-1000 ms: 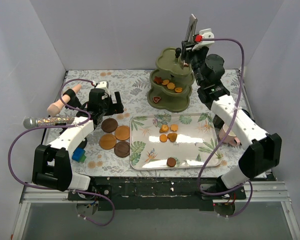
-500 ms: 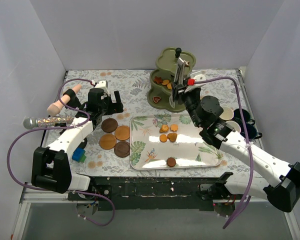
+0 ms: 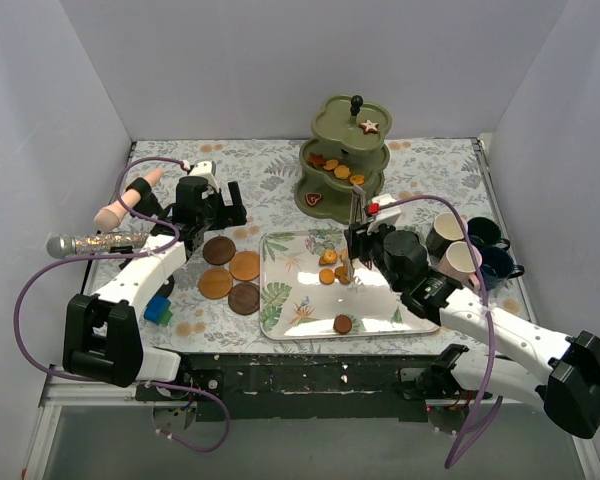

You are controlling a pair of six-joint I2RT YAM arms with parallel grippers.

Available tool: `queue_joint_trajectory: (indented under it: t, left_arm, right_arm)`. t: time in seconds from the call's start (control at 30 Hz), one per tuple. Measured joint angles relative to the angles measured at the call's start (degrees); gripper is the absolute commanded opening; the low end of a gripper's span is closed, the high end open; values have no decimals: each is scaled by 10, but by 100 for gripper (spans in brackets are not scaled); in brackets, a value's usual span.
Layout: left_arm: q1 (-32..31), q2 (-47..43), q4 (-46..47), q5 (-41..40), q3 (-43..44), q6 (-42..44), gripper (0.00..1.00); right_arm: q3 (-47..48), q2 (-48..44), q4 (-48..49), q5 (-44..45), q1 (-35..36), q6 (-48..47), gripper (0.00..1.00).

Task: Serve the afternoon tea
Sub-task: Pick up the desert from the tray.

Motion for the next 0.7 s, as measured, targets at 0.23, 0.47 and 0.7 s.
queue_joint_trajectory:
  t: [0.23,0.47,0.7]
  left_arm:
    - [0,0,0,0,0,0,98]
    - [0,0,0,0,0,0,98]
    - [0,0,0,0,0,0,98]
  right_arm:
    - [-38,2,19,-5,0,7,64]
    - [-50,2,50,-10,0,7,65]
    - [-74,14,65,-13,0,7,65]
